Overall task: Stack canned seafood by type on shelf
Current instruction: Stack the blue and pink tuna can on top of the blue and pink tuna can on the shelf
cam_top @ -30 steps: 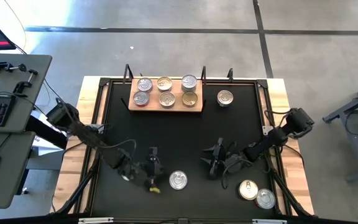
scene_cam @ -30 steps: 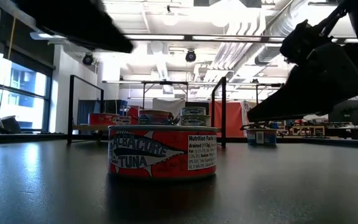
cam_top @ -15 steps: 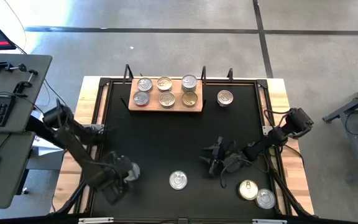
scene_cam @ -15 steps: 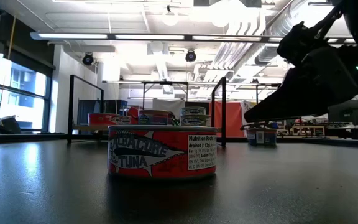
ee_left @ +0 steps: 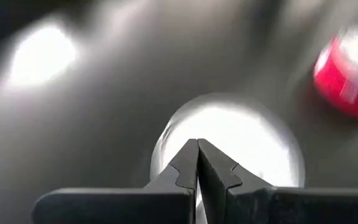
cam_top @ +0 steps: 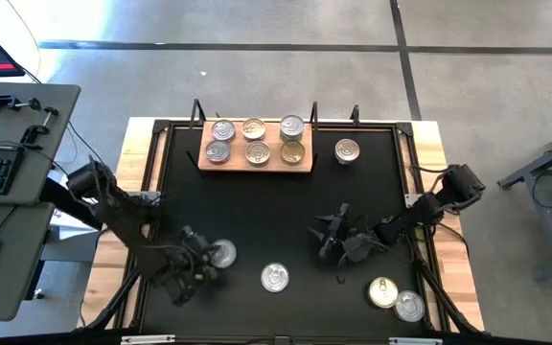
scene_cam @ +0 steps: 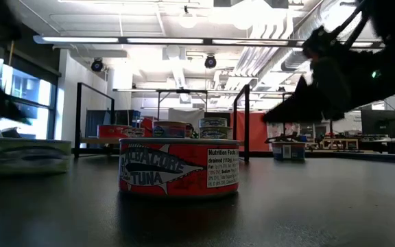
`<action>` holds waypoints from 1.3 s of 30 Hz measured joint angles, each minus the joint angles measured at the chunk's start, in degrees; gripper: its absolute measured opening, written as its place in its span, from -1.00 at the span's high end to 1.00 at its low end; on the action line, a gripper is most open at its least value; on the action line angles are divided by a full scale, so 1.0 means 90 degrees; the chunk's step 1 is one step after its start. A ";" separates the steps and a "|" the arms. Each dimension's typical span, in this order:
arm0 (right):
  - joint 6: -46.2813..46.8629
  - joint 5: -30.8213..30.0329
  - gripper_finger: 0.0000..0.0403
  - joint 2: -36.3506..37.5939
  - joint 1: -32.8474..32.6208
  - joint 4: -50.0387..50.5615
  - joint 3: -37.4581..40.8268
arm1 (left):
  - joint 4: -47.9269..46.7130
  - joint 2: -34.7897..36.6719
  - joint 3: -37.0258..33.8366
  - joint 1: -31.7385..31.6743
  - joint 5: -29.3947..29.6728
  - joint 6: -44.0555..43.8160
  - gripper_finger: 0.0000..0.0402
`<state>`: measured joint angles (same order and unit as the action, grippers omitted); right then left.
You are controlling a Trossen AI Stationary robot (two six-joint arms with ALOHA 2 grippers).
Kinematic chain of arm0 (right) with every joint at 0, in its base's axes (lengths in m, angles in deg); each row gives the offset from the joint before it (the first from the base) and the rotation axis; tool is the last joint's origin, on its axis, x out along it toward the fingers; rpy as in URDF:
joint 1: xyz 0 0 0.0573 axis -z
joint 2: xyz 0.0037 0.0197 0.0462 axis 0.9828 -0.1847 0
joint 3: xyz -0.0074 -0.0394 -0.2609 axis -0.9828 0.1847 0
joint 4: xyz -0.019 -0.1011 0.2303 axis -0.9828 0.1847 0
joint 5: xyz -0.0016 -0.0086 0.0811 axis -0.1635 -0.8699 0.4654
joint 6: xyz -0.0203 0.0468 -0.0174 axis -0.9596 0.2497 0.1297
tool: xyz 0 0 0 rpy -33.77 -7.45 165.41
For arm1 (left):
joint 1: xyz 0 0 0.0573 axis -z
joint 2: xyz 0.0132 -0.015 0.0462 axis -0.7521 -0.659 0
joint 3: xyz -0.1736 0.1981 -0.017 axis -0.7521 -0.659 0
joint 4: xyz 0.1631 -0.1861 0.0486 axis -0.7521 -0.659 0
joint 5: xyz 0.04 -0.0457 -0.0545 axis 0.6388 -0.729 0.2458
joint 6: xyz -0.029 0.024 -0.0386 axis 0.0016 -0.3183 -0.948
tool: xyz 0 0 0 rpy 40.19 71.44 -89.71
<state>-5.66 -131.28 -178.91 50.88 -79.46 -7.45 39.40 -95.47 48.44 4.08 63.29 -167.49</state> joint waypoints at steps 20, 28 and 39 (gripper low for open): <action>0.5208 0.3527 0.84 0.3124 -0.2666 0.9457 -0.2698 | 0.3267 0.0012 0.0023 -0.1578 0.0694 0.5064 1.00; 0.6701 0.5746 0.93 0.1859 -0.2993 0.9913 -0.2797 | 0.3239 0.0012 0.0021 -0.1605 0.0694 0.5016 1.00; 0.5419 0.5815 1.00 0.0856 -0.2077 0.9200 -0.2793 | 0.3251 0.0012 0.0018 -0.1661 0.0699 0.5125 1.00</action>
<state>43.12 -78.95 -171.21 32.18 3.33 -32.59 68.66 -95.36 48.60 -10.87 69.58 -121.36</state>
